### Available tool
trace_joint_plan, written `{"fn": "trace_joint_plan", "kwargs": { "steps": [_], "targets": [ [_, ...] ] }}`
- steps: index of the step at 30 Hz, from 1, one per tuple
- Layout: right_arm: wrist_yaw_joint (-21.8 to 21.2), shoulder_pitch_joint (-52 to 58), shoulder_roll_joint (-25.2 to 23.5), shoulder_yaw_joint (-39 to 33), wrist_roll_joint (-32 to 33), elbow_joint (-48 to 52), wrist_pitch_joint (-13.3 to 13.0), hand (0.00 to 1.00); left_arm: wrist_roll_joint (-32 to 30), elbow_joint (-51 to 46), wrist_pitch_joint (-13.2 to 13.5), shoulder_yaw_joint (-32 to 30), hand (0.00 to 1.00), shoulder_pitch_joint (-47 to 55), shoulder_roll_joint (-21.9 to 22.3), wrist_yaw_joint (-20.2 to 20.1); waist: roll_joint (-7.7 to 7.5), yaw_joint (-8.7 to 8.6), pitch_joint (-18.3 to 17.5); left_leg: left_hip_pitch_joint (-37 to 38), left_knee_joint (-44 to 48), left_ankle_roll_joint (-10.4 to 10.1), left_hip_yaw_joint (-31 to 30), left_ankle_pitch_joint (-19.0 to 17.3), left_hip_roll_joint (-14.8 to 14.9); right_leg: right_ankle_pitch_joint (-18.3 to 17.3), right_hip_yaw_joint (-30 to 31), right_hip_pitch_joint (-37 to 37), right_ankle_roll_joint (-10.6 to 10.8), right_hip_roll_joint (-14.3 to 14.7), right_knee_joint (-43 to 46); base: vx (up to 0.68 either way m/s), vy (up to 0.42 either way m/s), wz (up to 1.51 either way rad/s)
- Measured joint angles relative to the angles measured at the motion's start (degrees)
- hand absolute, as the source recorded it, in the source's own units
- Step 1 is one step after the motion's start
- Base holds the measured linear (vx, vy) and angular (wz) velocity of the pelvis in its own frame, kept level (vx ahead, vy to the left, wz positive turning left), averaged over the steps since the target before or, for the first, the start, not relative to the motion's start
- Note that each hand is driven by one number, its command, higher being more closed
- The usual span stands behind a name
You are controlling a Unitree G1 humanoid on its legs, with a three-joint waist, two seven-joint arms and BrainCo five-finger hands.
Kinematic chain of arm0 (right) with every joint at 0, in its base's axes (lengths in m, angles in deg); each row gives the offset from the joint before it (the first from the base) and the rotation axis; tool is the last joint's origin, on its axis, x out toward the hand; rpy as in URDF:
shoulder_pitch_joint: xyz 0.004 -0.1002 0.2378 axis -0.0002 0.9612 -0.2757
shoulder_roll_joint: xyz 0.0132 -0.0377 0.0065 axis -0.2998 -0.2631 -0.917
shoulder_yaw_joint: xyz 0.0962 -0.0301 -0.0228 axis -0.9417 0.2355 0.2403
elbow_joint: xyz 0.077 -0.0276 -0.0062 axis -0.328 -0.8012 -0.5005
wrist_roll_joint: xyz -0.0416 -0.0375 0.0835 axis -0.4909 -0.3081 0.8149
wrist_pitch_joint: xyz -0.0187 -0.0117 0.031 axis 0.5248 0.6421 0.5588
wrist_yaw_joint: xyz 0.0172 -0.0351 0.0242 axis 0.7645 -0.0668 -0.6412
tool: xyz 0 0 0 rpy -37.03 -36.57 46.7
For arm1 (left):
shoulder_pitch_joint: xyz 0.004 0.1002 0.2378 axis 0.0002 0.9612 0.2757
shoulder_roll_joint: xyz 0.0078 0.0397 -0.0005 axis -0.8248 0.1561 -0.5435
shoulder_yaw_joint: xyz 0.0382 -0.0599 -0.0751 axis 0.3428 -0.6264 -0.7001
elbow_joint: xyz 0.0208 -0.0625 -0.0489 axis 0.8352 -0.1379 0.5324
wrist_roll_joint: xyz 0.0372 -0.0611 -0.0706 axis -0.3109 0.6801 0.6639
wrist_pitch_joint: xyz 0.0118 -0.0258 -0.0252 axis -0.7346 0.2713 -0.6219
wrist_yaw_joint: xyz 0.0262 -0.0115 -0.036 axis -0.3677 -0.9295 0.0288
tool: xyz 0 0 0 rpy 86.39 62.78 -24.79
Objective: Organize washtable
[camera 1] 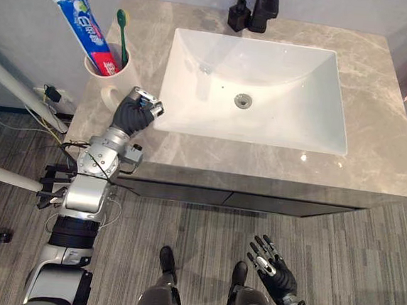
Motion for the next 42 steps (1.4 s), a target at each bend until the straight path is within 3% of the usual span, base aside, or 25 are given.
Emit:
{"fn": "trace_joint_plan", "kwargs": {
  "steps": [4, 8, 15, 17, 20, 26, 30, 37, 42],
  "targets": [
    [0.0, -0.1, 0.0, 0.1, 0.0, 0.0, 0.0, 0.0, 0.0, -1.9, -0.1, 2.4, 1.0, 0.6, 0.1, -0.2, 0.0, 0.03, 0.0, 0.0, 0.0, 0.0, -0.2, 0.0, 0.0, 0.0, -0.2, 0.2, 0.0, 0.0, 0.0, 0.0, 0.0, 0.01],
    [0.0, -0.3, 0.0, 0.4, 0.0, 0.0, 0.0, 0.0, 2.9, -14.4, 0.1, 8.8, 1.0, 5.7, 0.3, -1.9, 0.04, 0.12, 0.0, 0.5, 0.0, 0.0, -0.3, 0.0, -0.1, 0.0, -0.4, 0.6, 0.0, -0.1, 0.0, 0.0, 0.0, 0.0],
    [0.0, -0.4, 0.1, 0.3, 0.0, -0.1, -0.1, 0.0, 9.4, -23.7, 0.4, 9.1, 1.0, 11.7, -1.4, -4.5, 0.92, 0.11, -0.3, 1.2, 0.0, 0.0, -0.8, 0.0, -0.2, -0.1, -0.9, 1.7, 0.0, -0.1, -0.1, 0.0, 0.003, 0.03],
    [-0.1, -0.4, 0.4, 0.3, 0.0, -0.1, -0.1, 0.0, 12.0, -26.3, 1.6, 8.8, 1.0, 14.1, -2.8, -5.5, 1.54, 0.36, -0.7, 1.2, 0.0, 0.1, -1.1, 0.1, -0.3, -0.1, -1.5, 1.9, 0.0, -0.1, -0.2, -0.01, 0.011, 0.1],
    [-0.2, -0.4, 1.4, 0.2, 0.0, -0.4, -0.3, 0.0, 14.9, -28.3, 2.5, 7.5, 1.0, 17.2, -3.6, -5.6, 2.46, 1.45, -1.2, 1.5, 0.0, 0.2, -1.4, 0.2, -0.3, -0.1, -1.8, 2.6, 0.0, -0.1, -0.5, 0.0, 0.008, 0.04],
    [-0.3, -0.6, 2.2, 0.2, 0.0, -2.3, -1.4, 0.0, 15.6, -30.2, 3.8, 0.5, 1.0, 25.2, -3.8, -5.4, 3.14, 1.8, -2.6, 2.2, 0.0, 0.2, -1.8, 0.2, -0.4, -0.3, -2.2, 3.7, -0.1, -0.1, -1.0, -0.01, 0.001, 0.02],
    [-0.3, -0.5, 2.1, 0.1, 0.0, -2.6, -1.4, 0.0, 15.4, -30.3, 3.8, -2.2, 1.0, 28.6, -3.1, -5.3, 2.99, 1.84, -3.7, 2.2, 0.0, 0.3, -2.2, 0.3, -0.5, -0.3, -2.6, 4.0, -0.1, -0.1, -1.0, 0.0, 0.004, 0.03],
    [-0.3, -0.3, 1.4, -0.2, -0.5, -2.6, -1.3, 0.0, 11.2, -30.3, 3.8, -7.6, 1.0, 32.4, 2.3, -3.7, 2.34, 1.88, -4.2, 2.2, -0.1, 0.3, -3.0, 0.5, -0.5, -0.7, -3.4, 4.5, -0.7, 0.0, -1.0, -0.01, 0.005, 0.06],
    [-0.3, -0.3, 1.0, -0.3, -1.3, -2.6, -1.1, 0.0, 8.4, -29.8, 3.7, -8.0, 1.0, 32.8, 5.0, -2.8, 1.46, 1.87, -4.7, 2.1, -0.4, 0.3, -2.9, 0.5, -0.5, -0.7, -3.4, 4.5, -0.7, 0.0, -1.0, 0.0, 0.0, 0.0]
  ]
}}
